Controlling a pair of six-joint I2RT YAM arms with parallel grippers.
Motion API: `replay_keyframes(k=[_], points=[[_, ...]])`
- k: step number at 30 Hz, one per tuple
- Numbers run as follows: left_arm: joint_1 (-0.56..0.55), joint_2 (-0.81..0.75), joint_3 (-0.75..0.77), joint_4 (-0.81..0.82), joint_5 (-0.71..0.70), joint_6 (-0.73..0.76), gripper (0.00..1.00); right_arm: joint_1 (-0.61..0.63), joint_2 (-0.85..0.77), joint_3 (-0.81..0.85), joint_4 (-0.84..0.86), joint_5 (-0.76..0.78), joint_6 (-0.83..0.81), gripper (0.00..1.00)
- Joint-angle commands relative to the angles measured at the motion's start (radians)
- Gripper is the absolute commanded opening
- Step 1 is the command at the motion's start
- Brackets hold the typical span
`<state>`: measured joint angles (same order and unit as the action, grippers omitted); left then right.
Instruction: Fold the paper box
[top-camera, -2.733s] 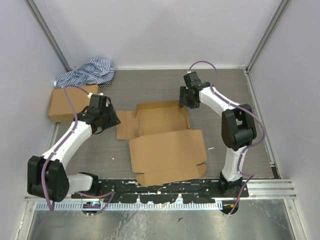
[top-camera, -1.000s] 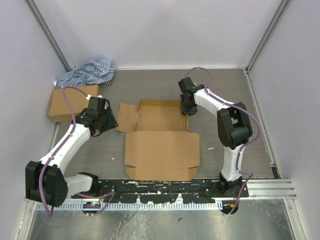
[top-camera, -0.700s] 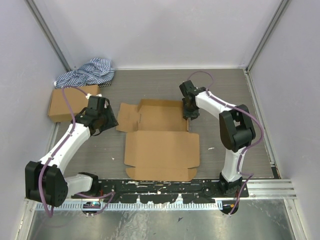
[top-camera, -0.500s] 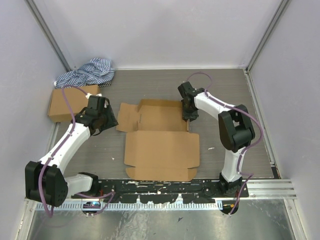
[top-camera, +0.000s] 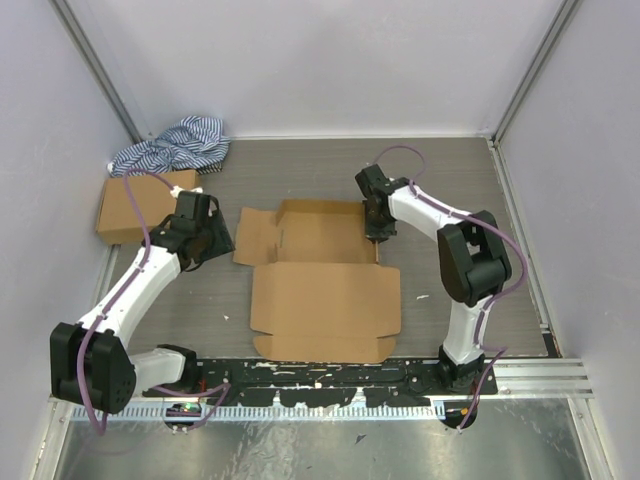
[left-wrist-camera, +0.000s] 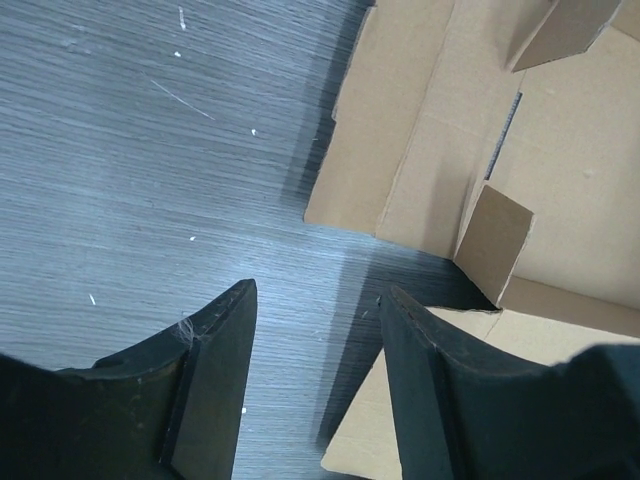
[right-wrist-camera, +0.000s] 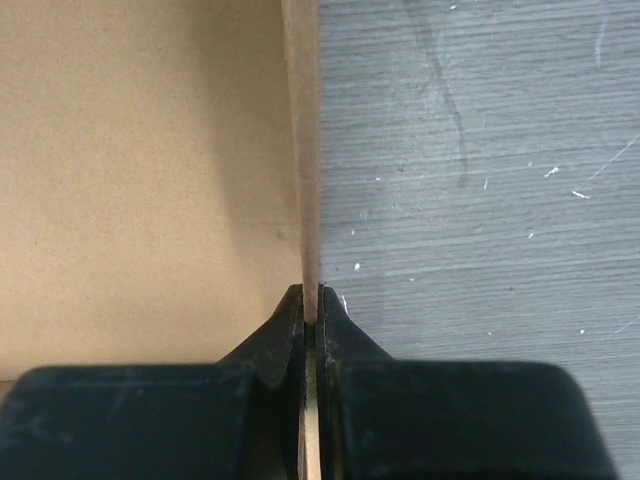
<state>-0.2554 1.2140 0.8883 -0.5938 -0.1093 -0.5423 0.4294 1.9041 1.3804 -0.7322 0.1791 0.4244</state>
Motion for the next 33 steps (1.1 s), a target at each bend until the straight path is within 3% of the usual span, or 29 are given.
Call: replay_keyframes(k=[1,5,12,20,29,33], points=[[0.017,-0.041,0.032,0.007,-0.015,0.019,0.61,-0.032,-0.139,-0.010,0.014,-0.043,-0.019,0.01],[0.057,-0.074,0.030,0.062,0.054,-0.005,0.64,-0.106,-0.236,-0.010,0.014,-0.153,-0.038,0.01],[0.159,-0.050,-0.008,0.237,0.299,-0.045,0.71,-0.175,-0.344,-0.003,-0.025,-0.266,-0.076,0.01],[0.259,-0.035,-0.197,0.701,0.578,-0.280,0.73,-0.183,-0.417,-0.027,-0.024,-0.369,-0.098,0.01],[0.262,-0.039,-0.259,0.856,0.638,-0.344,0.73,-0.184,-0.467,-0.005,-0.041,-0.443,-0.105,0.01],[0.263,-0.052,-0.279,0.919,0.670,-0.368,0.68,-0.184,-0.467,-0.011,-0.040,-0.453,-0.105,0.01]])
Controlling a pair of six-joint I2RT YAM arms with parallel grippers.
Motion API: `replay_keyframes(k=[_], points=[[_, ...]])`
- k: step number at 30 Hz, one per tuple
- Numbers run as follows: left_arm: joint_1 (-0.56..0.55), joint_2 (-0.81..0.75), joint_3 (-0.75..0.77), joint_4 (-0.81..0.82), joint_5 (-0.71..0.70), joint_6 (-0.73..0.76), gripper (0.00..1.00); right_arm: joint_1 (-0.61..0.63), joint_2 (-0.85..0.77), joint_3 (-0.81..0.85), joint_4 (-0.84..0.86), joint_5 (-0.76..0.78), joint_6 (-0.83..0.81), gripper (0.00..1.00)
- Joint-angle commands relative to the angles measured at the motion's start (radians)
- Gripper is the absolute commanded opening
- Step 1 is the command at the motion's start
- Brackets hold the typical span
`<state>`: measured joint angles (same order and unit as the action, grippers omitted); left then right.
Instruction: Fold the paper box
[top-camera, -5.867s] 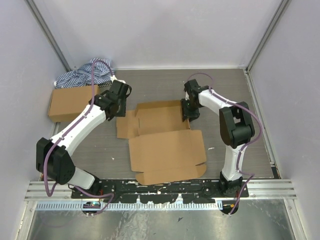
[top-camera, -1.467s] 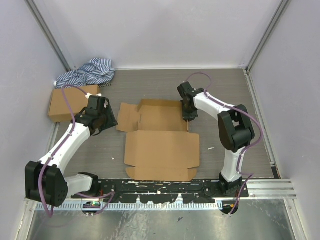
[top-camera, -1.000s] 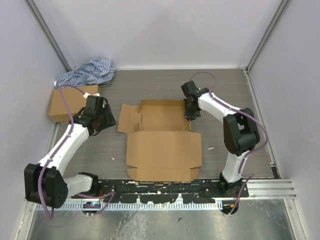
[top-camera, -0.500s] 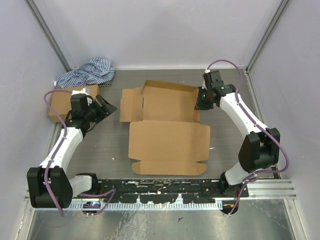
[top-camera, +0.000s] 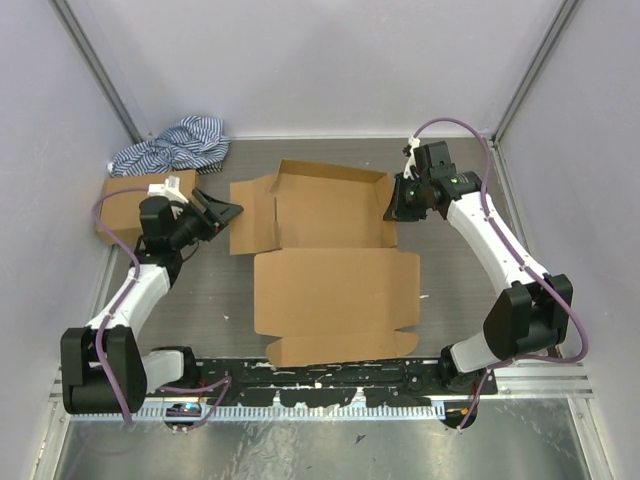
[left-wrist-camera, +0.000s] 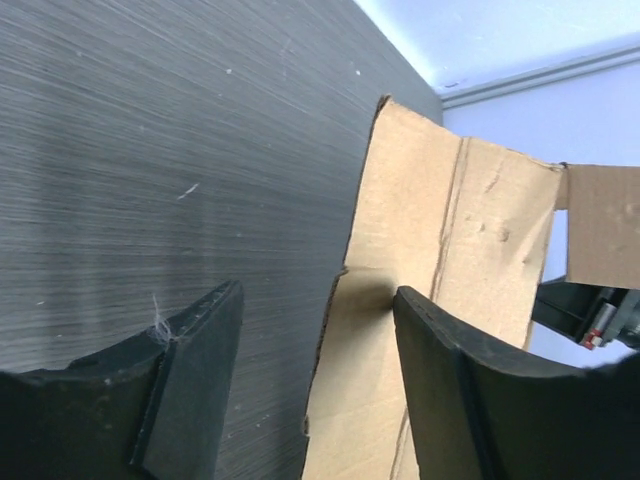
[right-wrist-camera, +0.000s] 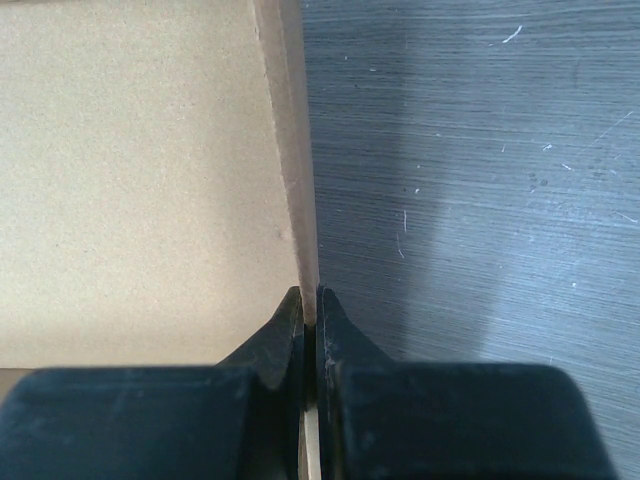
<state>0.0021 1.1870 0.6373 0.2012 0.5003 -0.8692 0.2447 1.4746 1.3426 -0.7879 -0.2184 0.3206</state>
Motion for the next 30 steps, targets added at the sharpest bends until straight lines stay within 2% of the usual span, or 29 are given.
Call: replay_keyframes(k=[1,6,11,20,30], points=[[0.005,-0.026,-0.033,0.140,0.072,-0.047,0.66,0.000,-0.036,0.025,0.017,-0.055,-0.002,0.01],[0.006,-0.037,-0.042,0.160,0.100,-0.059,0.42,0.001,-0.023,0.022,0.015,-0.032,0.005,0.01],[0.006,-0.070,-0.041,0.104,0.073,-0.034,0.31,0.001,0.020,0.014,0.006,0.037,0.014,0.01],[0.009,-0.145,-0.018,-0.044,0.007,0.047,0.23,0.002,0.084,-0.026,0.038,0.077,0.023,0.01],[-0.003,-0.066,-0.030,0.020,0.089,0.039,0.18,0.081,0.146,-0.043,0.065,0.149,0.023,0.01]])
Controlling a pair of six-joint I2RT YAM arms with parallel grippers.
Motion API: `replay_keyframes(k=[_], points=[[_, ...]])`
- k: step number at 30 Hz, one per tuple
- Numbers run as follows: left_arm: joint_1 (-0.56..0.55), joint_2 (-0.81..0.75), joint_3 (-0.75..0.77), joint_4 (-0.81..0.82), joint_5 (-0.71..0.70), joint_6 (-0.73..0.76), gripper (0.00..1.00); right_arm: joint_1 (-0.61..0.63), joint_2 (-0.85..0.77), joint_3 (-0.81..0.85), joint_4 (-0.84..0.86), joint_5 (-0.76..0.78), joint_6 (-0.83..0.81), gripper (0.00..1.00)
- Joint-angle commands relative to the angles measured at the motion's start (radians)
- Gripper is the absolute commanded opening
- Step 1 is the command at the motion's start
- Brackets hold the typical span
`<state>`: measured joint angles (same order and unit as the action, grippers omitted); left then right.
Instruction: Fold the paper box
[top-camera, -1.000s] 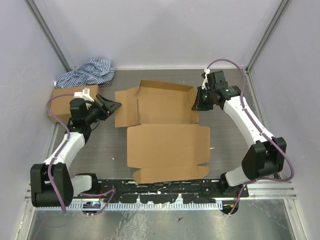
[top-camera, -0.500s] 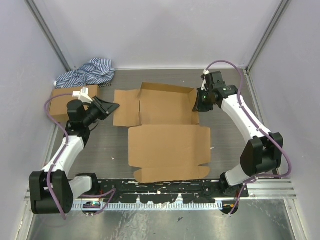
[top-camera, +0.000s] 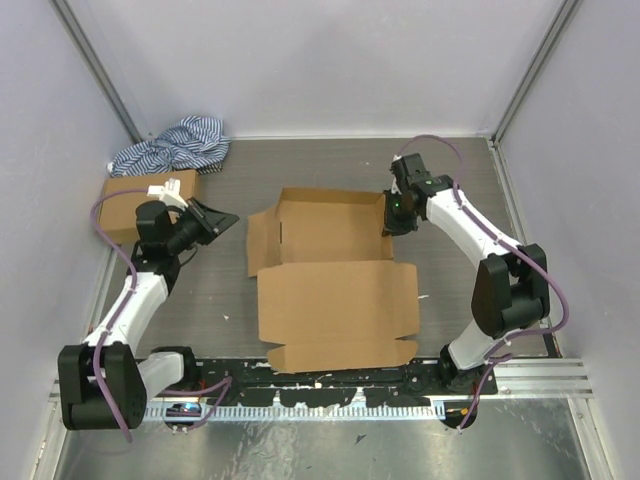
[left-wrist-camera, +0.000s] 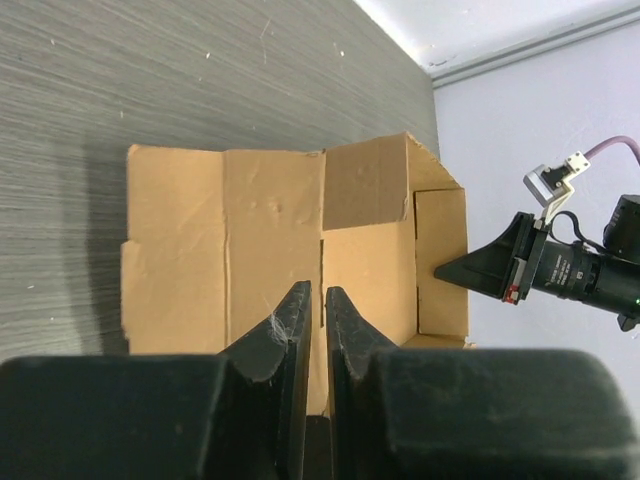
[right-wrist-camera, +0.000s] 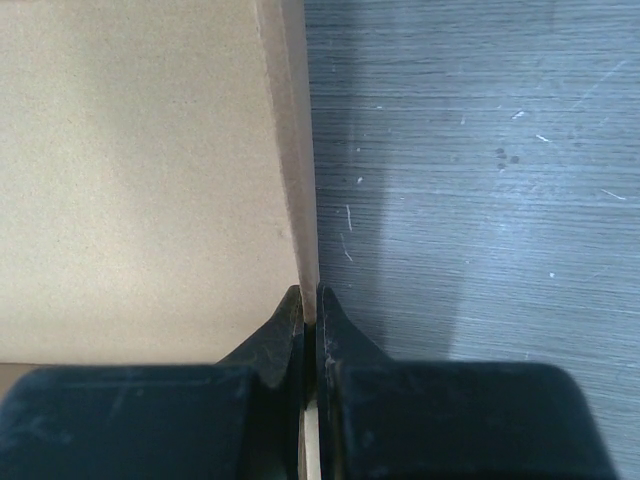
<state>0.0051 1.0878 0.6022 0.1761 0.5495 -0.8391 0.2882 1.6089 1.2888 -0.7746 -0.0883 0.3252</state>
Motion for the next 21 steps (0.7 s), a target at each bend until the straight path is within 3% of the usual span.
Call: replay_keyframes(k=[1,3,5,8,13,21], points=[[-0.007,0.047,0.001,0.043,0.040,0.013,0.17,0.042,0.017,0.010,0.053,0.020,0.022,0.01],[-0.006,0.049,-0.001,-0.002,0.012,0.042,0.23,0.046,0.023,0.010,0.055,0.030,0.030,0.01],[-0.007,0.028,-0.001,-0.080,-0.069,0.072,0.51,0.046,0.014,0.006,0.055,0.029,0.029,0.01],[-0.004,-0.016,-0.019,-0.128,-0.167,0.090,0.69,0.046,-0.013,0.008,0.055,-0.003,0.020,0.01],[-0.003,-0.057,-0.046,-0.113,-0.184,0.060,0.74,0.043,-0.050,0.032,0.048,-0.091,0.013,0.01],[0.004,-0.091,-0.057,-0.048,-0.129,0.013,0.74,0.030,-0.108,0.089,0.030,-0.225,0.013,0.01]])
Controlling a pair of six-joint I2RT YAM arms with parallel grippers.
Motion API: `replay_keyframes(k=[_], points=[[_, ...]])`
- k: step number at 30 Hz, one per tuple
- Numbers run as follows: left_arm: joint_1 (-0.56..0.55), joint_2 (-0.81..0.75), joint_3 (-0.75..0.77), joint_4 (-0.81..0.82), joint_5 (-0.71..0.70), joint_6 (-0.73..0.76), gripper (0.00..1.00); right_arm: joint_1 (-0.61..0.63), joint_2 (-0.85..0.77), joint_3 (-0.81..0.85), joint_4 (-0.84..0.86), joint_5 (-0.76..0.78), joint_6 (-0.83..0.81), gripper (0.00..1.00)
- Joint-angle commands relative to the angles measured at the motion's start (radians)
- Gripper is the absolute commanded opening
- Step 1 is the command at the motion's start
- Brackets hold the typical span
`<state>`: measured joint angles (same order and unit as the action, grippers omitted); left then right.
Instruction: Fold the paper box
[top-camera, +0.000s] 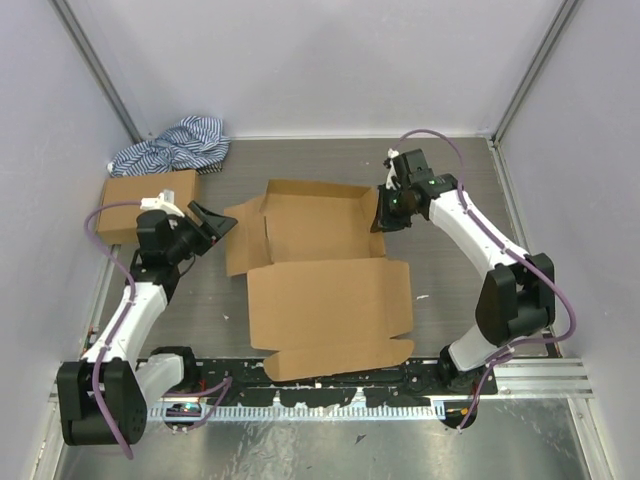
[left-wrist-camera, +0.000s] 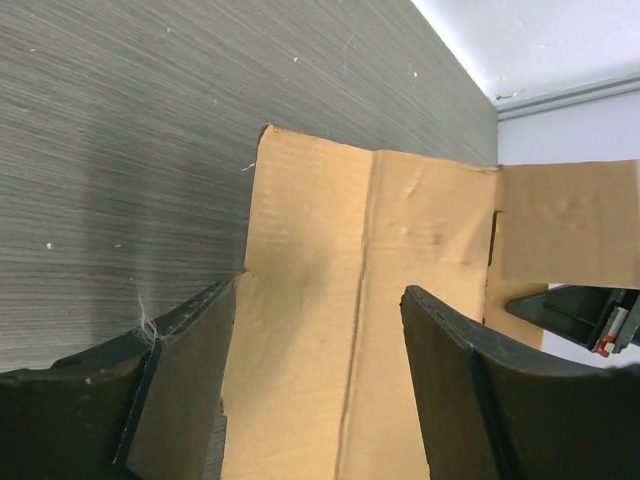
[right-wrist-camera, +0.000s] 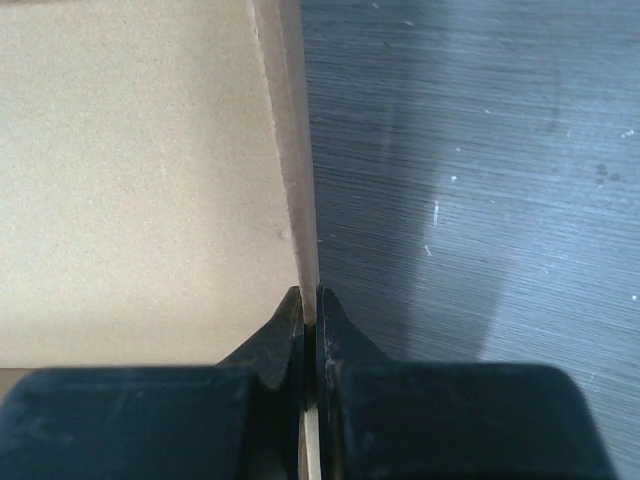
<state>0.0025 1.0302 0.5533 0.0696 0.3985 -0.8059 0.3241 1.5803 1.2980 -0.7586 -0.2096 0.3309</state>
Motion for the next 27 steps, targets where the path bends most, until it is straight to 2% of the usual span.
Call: replay_keyframes(k=[1,10,13,15,18,20,24,27], points=[[0.008,-0.040,-0.009,0.062,0.027,-0.026,0.74,-0.007,-0.083,0.089,0.008,-0.105,0.008,0.01],[0.012,-0.121,-0.006,0.037,0.023,-0.043,0.72,-0.012,-0.109,0.108,-0.013,-0.096,0.009,0.01],[0.011,-0.128,-0.015,0.073,0.051,-0.066,0.69,-0.013,-0.109,0.110,-0.015,-0.109,0.010,0.01],[0.011,-0.121,-0.032,0.133,0.092,-0.098,0.62,-0.013,-0.109,0.111,-0.013,-0.115,0.011,0.01],[0.011,-0.105,-0.046,0.195,0.141,-0.133,0.42,-0.012,-0.107,0.109,-0.013,-0.105,0.013,0.01],[0.012,-0.098,-0.046,0.200,0.156,-0.132,0.33,-0.013,-0.101,0.106,-0.013,-0.096,0.016,0.01],[0.012,-0.097,-0.039,0.167,0.154,-0.113,0.24,-0.014,-0.076,0.094,-0.014,-0.072,0.017,0.01],[0.012,-0.104,-0.026,0.122,0.131,-0.089,0.21,-0.014,-0.053,0.084,-0.014,-0.019,0.016,0.01]])
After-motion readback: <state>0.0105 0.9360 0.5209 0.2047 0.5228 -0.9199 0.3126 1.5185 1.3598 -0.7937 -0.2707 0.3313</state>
